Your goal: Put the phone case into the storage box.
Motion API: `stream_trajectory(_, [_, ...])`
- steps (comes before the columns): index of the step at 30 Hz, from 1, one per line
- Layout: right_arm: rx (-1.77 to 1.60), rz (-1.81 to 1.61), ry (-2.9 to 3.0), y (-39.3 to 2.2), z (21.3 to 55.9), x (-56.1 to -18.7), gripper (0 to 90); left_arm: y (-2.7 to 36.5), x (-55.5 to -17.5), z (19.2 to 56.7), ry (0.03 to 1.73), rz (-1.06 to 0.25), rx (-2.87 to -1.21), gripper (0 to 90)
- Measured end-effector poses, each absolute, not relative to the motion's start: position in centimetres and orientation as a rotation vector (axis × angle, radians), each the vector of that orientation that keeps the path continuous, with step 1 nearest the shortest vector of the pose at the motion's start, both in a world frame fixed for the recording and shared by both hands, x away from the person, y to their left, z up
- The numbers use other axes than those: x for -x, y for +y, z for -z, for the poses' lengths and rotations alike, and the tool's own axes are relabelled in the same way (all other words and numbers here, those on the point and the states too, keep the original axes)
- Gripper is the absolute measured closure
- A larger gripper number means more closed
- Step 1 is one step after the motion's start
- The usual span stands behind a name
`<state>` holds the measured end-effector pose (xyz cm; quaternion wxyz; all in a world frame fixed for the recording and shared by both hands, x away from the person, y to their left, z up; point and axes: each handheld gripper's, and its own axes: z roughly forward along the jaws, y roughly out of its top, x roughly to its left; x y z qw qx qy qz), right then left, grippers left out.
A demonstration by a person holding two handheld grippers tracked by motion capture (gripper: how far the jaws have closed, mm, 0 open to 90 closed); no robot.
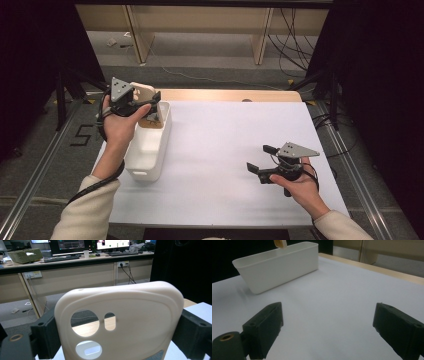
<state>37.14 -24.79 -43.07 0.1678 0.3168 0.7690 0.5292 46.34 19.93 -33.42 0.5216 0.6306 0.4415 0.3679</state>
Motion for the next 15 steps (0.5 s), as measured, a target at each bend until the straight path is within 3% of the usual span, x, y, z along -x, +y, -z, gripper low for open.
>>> stream_trajectory(15, [-0.903,-1.505,2.191,-24.8,43.08,-37.15,10.8,20.22,-46.68,33.78,1.056,-0.882,-1.517,10.4])
